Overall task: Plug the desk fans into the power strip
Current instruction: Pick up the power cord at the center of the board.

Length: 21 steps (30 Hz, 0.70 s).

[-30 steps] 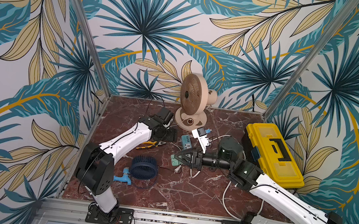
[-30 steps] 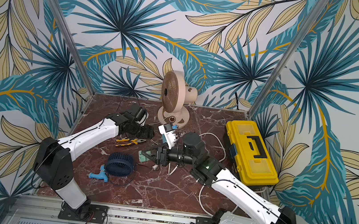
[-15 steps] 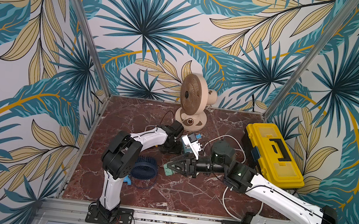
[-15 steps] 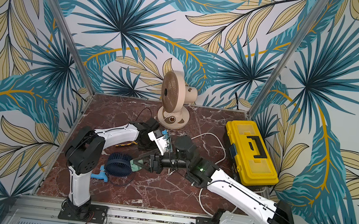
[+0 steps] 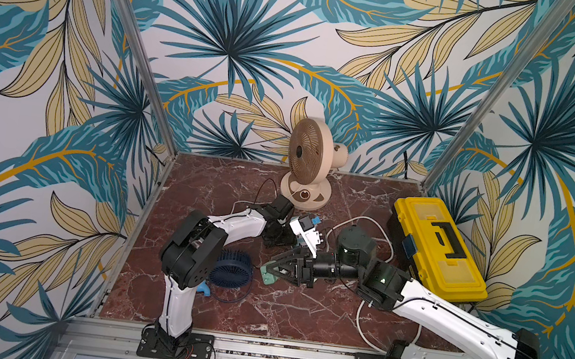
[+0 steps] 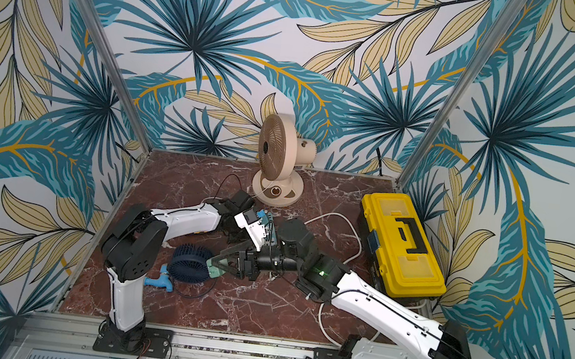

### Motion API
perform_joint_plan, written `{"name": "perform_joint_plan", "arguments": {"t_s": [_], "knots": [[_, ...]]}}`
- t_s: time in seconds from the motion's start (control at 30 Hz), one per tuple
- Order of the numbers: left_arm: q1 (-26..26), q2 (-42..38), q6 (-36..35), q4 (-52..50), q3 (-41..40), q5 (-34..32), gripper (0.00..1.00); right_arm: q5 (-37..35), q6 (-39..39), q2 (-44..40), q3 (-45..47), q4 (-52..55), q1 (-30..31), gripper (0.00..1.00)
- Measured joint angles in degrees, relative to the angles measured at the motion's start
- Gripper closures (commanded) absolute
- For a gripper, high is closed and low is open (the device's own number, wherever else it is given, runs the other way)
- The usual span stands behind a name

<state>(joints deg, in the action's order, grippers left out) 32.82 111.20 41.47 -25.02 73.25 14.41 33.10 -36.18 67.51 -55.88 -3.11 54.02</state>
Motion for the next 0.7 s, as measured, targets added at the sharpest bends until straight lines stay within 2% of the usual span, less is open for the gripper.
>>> {"name": "perform_joint_plan", "arguments": {"t_s": [0.47, 0.7], "knots": [[2.01, -0.04, 1.68, 4.5, -1.4, 0.31, 0.59, -0.02, 0.44, 0.76, -0.74, -0.02, 1.9, 0.65], [2.4, -1.92, 1.95, 8.85, -5.29, 0.07, 0.59, -0.04, 0.46, 1.36, -0.81, 0.0, 2.03, 0.65]]}}
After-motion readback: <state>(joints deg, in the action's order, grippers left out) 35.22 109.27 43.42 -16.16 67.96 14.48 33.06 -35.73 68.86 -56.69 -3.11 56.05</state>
